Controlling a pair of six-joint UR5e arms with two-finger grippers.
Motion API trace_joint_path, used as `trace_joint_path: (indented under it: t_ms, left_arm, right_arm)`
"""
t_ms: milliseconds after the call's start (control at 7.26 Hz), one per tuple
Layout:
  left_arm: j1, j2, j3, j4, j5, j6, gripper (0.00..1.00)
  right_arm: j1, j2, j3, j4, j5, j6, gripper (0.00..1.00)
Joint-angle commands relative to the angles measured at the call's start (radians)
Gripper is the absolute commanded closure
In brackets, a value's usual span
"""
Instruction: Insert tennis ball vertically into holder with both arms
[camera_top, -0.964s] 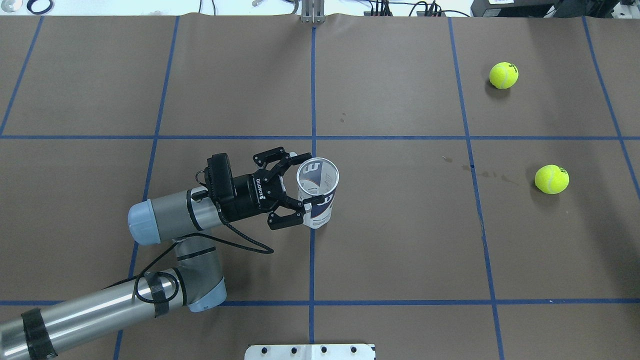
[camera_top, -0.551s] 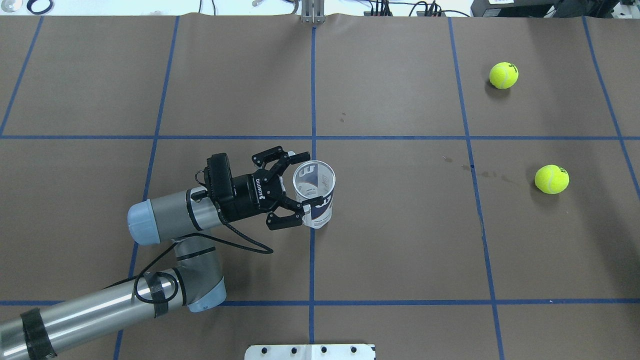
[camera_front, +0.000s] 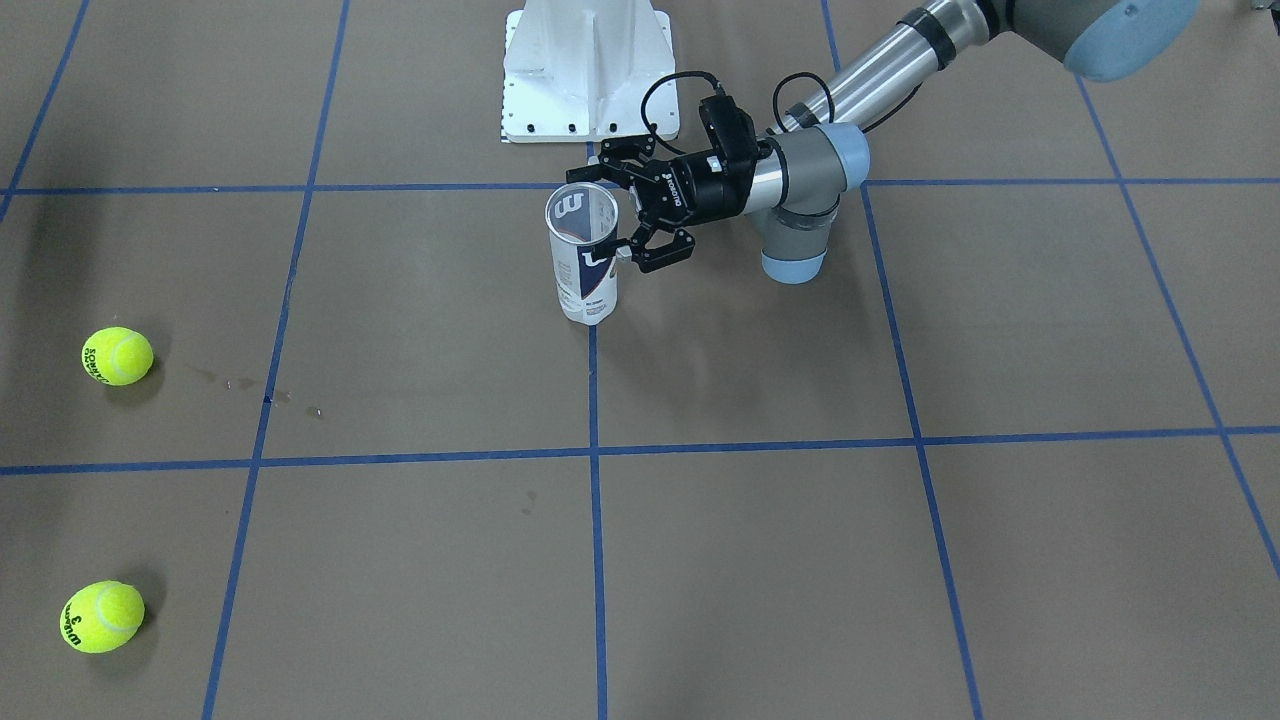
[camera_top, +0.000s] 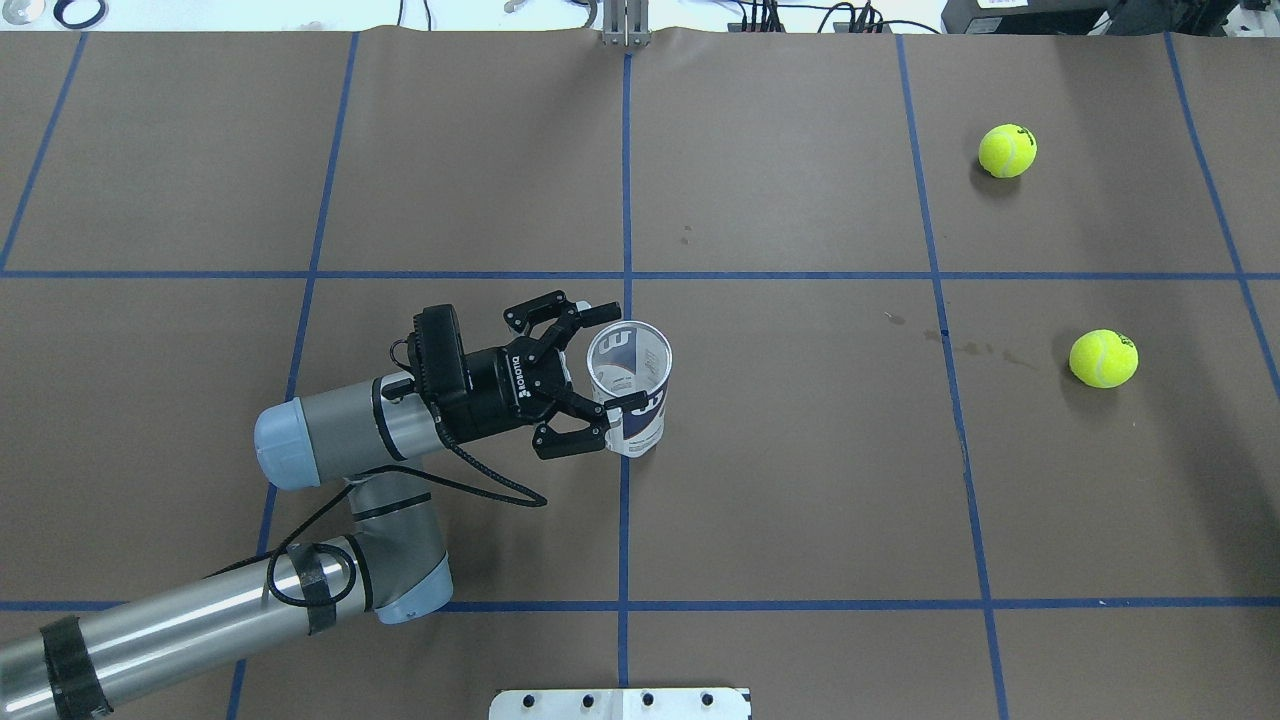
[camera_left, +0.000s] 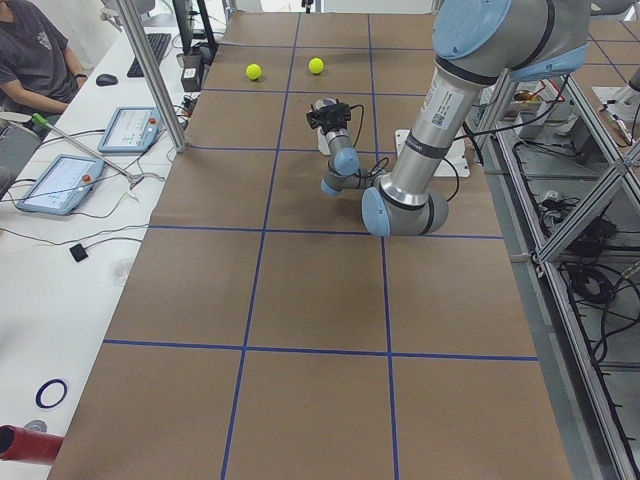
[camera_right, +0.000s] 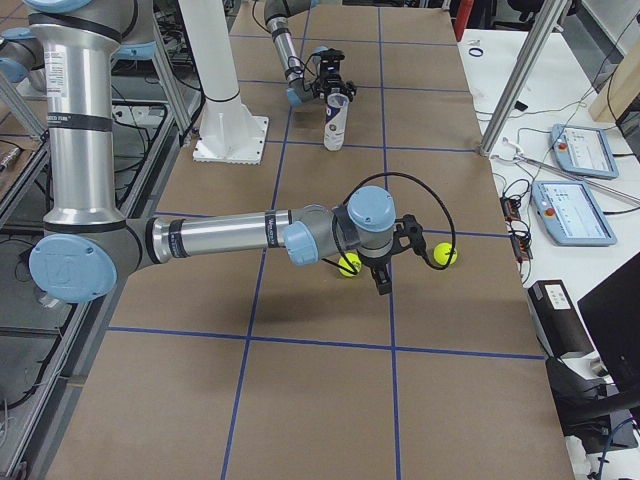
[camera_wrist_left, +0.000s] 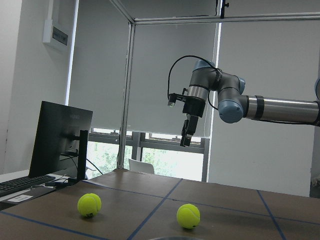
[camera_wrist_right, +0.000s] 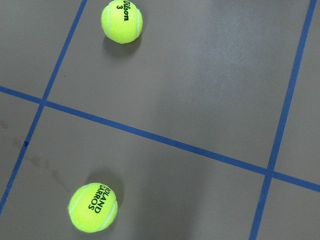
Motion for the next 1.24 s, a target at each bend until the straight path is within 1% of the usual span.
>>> trace_joint_path:
  t_ms: [0, 138, 275, 413, 551, 689, 1102]
  left_arm:
    - [-0.002, -0.002, -0.003, 0.006, 0.0, -0.002, 0.0]
    - [-0.005, 0.002, -0.012, 0.008, 0.0, -0.006, 0.0]
    - [-0.005, 0.002, -0.013, 0.009, 0.0, -0.006, 0.0]
    - [-0.005, 0.002, -0.014, 0.011, 0.0, -0.006, 0.0]
    - [-0.005, 0.002, -0.012, 0.011, 0.0, -0.005, 0.0]
    - [-0.005, 0.002, -0.012, 0.011, 0.0, -0.005, 0.0]
    - [-0.005, 0.003, -0.012, 0.011, 0.0, -0.005, 0.0]
  right_arm:
    - [0.0, -0.004, 0.004, -0.001, 0.005, 0.06, 0.02]
    - [-0.002, -0.007, 0.004, 0.034, 0.006, 0.111, 0.01]
    - [-0.017, -0.017, -0.017, 0.139, 0.005, 0.12, 0.01]
    - [-0.07, -0.055, -0.018, 0.23, 0.002, 0.17, 0.02]
    - [-0.15, -0.061, -0.019, 0.285, -0.004, 0.295, 0.02]
    - [-0.254, -0.057, -0.019, 0.315, -0.03, 0.403, 0.02]
    - [-0.408, -0.035, -0.036, 0.326, -0.182, 0.496, 0.02]
